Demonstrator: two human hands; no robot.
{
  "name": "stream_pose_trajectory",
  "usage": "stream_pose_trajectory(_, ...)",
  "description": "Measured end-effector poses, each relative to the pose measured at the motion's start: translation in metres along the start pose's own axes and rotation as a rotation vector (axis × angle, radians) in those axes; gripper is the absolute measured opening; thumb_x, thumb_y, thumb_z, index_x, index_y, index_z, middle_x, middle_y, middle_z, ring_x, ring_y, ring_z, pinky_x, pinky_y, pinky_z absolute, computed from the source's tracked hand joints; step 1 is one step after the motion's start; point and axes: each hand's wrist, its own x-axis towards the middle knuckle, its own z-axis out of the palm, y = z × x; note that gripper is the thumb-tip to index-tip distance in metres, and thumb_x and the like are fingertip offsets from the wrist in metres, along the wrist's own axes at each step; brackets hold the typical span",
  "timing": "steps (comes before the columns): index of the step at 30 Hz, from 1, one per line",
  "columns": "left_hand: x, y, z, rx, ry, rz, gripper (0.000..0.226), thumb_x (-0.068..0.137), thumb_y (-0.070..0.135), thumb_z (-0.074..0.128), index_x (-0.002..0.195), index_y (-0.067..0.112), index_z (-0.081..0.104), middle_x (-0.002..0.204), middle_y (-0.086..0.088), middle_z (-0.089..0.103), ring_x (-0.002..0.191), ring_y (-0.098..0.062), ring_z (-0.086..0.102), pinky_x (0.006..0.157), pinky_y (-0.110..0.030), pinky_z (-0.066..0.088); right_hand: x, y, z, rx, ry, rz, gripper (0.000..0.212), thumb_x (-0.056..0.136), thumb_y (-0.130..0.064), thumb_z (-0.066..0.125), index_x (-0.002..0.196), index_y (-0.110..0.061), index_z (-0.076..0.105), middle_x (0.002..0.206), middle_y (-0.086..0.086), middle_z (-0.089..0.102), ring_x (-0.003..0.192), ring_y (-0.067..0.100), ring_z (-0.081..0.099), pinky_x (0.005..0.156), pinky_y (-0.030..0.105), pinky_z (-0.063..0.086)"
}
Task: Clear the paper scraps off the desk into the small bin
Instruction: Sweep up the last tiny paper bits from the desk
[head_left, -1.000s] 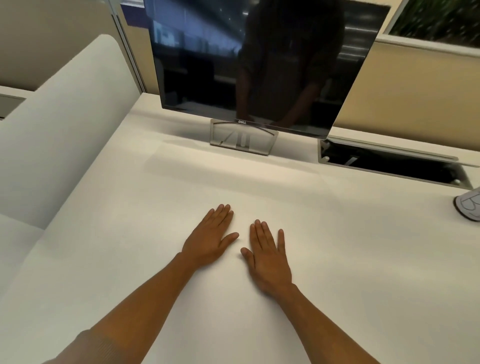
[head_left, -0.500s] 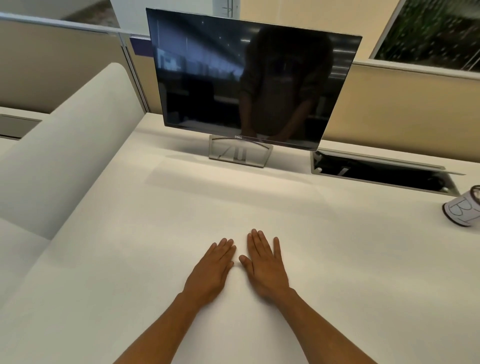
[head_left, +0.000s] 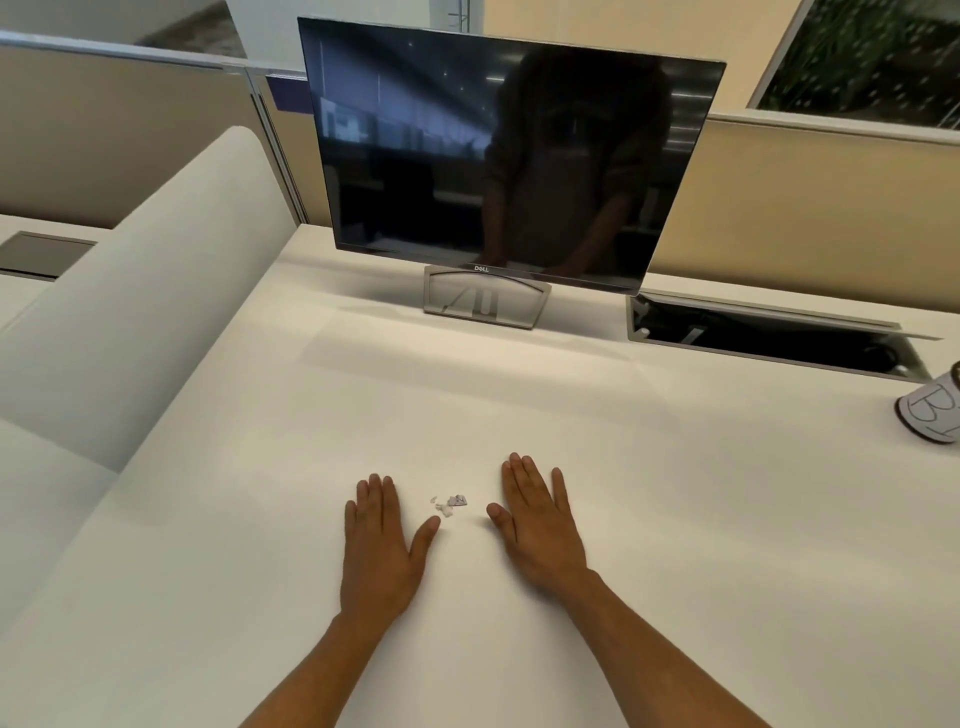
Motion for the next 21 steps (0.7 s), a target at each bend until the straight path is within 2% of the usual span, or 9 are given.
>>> stream_pose_trajectory(4,-0.001,0.017,0.011,0.061,-0.021,0.03,0.103,0.082,0.078,0.001,0.151,0.002,0.002,0.161,-0.012,-0.004,0.147,-0.019,-0.014,0.117,-0.032,-0.015,-0.001,0.001,0.001,-0.001,0.009,-0.005,0.078,0.088,-0.06,-0.007,0.153,-0.016,0.0,0.16,-0.007,-0.006,0.144,0.004,-0.017,0.116,0.037,-0.017)
stream_pose_trajectory(9,0.006,0.042,0.023,0.093,-0.105,0.178,0.082,0.096,0.062,0.011,0.15,0.0,0.014,0.158,-0.017,0.01,0.147,-0.024,-0.001,0.117,-0.037,-0.003,-0.001,0.003,0.002,0.015,0.023,-0.014,0.079,0.087,-0.061,-0.01,0.153,-0.018,0.0,0.16,-0.008,-0.006,0.145,0.003,-0.015,0.116,0.038,-0.015)
stream_pose_trajectory(12,0.01,0.051,0.029,0.107,-0.13,0.255,0.06,0.102,0.045,0.015,0.149,0.007,0.02,0.155,-0.019,0.02,0.147,-0.029,0.007,0.116,-0.038,-0.001,0.001,0.005,0.003,0.092,0.025,-0.013,0.084,0.085,-0.064,-0.014,0.153,-0.019,0.002,0.16,-0.009,-0.003,0.145,0.0,-0.013,0.118,0.037,-0.014)
stream_pose_trajectory(14,0.01,0.055,0.028,0.1,-0.149,0.327,0.051,0.099,0.027,0.024,0.148,0.011,0.025,0.154,-0.016,0.021,0.145,-0.03,0.012,0.116,-0.036,-0.002,0.001,0.005,-0.001,0.248,0.027,0.018,0.081,0.088,-0.064,-0.007,0.153,-0.019,0.01,0.16,-0.008,0.005,0.144,-0.003,-0.007,0.119,0.034,-0.012)
stream_pose_trajectory(16,0.009,0.055,0.025,0.062,-0.179,0.372,0.06,0.088,0.007,0.02,0.147,0.007,0.028,0.154,-0.013,0.019,0.146,-0.032,0.016,0.117,-0.029,-0.006,-0.002,-0.002,-0.012,0.522,0.044,0.13,0.061,0.099,-0.05,0.014,0.151,-0.019,0.022,0.158,-0.009,0.017,0.143,-0.005,0.005,0.119,0.026,-0.006)
stream_pose_trajectory(18,0.011,0.052,0.023,0.054,-0.12,0.402,0.068,0.08,-0.004,0.016,0.145,0.003,0.035,0.153,-0.008,0.022,0.143,-0.03,0.018,0.116,-0.019,-0.009,-0.01,-0.01,-0.025,0.877,0.105,0.291,0.048,0.103,-0.039,0.025,0.147,-0.022,0.033,0.151,-0.016,0.028,0.139,-0.005,0.019,0.115,0.017,0.007)
stream_pose_trajectory(19,0.013,0.05,0.019,0.061,-0.1,0.413,0.067,0.079,-0.007,0.02,0.141,0.003,0.041,0.151,-0.005,0.028,0.141,-0.028,0.023,0.117,-0.017,-0.003,-0.014,-0.013,-0.031,1.033,0.138,0.366,0.047,0.102,-0.041,0.026,0.144,-0.025,0.039,0.147,-0.018,0.034,0.136,-0.005,0.025,0.112,0.016,0.013)
stream_pose_trajectory(20,0.014,0.047,0.015,0.067,-0.097,0.437,0.065,0.076,-0.009,0.027,0.136,0.004,0.05,0.147,-0.004,0.039,0.137,-0.026,0.035,0.117,-0.017,0.012,-0.017,-0.016,-0.035,1.155,0.163,0.429,0.049,0.101,-0.046,0.025,0.142,-0.027,0.044,0.144,-0.018,0.038,0.133,-0.005,0.03,0.111,0.018,0.017)
stream_pose_trajectory(21,0.014,0.046,0.011,0.067,-0.105,0.462,0.063,0.071,-0.009,0.036,0.126,0.006,0.061,0.139,-0.004,0.052,0.128,-0.023,0.05,0.109,-0.02,0.032,-0.02,-0.017,-0.036,1.265,0.179,0.478,0.053,0.099,-0.053,0.023,0.138,-0.029,0.048,0.143,-0.017,0.041,0.131,-0.003,0.034,0.112,0.022,0.02)
